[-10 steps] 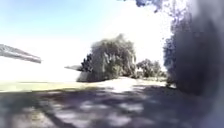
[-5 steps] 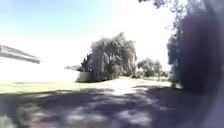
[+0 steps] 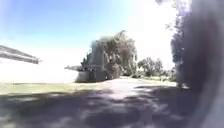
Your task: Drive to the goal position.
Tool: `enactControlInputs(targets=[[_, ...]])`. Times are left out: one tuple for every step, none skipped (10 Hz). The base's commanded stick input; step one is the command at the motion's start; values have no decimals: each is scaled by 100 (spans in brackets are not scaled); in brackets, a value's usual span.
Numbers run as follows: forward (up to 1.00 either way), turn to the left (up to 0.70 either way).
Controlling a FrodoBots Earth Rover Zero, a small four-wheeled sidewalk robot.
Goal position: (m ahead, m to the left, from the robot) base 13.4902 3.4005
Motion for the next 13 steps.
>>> enactControlInputs(targets=[[100,-34],[100,-22],[100,-11],[100,-4],[100,-2],[100,0],[100,0],[100,0],[100,0],[100,-1],[100,-2],[100,-6],[100,-19]])
